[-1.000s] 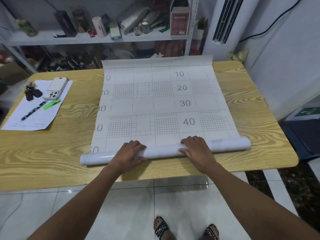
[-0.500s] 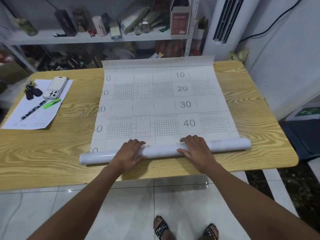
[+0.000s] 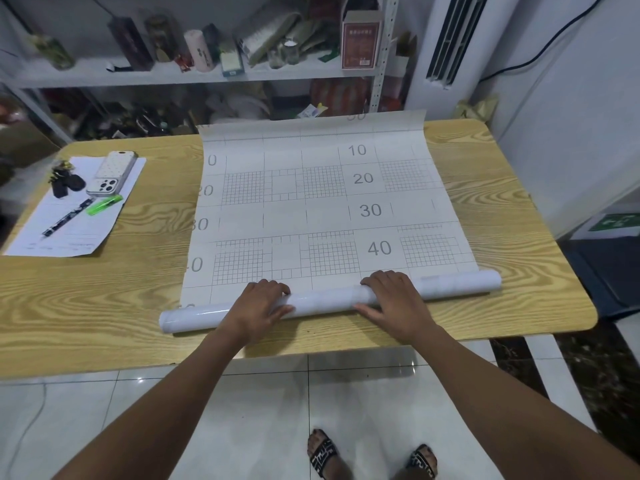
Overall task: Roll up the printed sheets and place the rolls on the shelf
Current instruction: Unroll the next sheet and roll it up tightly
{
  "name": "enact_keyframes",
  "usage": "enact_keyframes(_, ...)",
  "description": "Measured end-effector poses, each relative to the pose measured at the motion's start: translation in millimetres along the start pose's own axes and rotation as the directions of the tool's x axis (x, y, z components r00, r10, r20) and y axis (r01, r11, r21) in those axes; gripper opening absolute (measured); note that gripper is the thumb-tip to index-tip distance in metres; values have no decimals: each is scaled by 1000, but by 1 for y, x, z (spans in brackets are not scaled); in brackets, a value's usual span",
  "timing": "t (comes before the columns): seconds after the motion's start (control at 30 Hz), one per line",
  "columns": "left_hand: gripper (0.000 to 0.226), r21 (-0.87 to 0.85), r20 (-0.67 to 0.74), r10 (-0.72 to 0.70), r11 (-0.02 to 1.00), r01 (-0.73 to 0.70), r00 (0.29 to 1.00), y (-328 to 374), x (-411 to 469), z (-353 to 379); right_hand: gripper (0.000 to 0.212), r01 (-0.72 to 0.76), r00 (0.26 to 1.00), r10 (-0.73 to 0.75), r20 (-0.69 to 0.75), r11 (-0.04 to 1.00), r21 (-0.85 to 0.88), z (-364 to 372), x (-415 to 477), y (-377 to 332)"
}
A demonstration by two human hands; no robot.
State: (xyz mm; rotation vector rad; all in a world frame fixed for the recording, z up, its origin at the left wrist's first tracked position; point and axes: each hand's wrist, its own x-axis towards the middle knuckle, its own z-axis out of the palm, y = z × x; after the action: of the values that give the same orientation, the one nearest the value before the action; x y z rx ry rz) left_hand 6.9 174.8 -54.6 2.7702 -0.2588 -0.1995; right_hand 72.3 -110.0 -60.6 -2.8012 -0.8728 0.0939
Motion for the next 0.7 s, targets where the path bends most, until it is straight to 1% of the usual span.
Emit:
enact_keyframes(0.13,78,28,13,-14,1000,13,1000,4,1,-2,58,3,1000,-3,14,1000,-9,1,-2,0)
enact_keyframes(0.37,74,28,16,15,999,-15,1000,3,-1,-3,62,10,1000,-11,7,1000,8,1,-5,1)
enact_keyframes(0.57,71,17,4,29,999,-29,1000,1,0,-1,51,11,1000,-12,15,998,63,-1,-4,1)
enact_keyframes(0.7,64,3,-14,50,999,-50,999,-1,-2,3,52,12,1000,-13,26,999,49,0,-4,2)
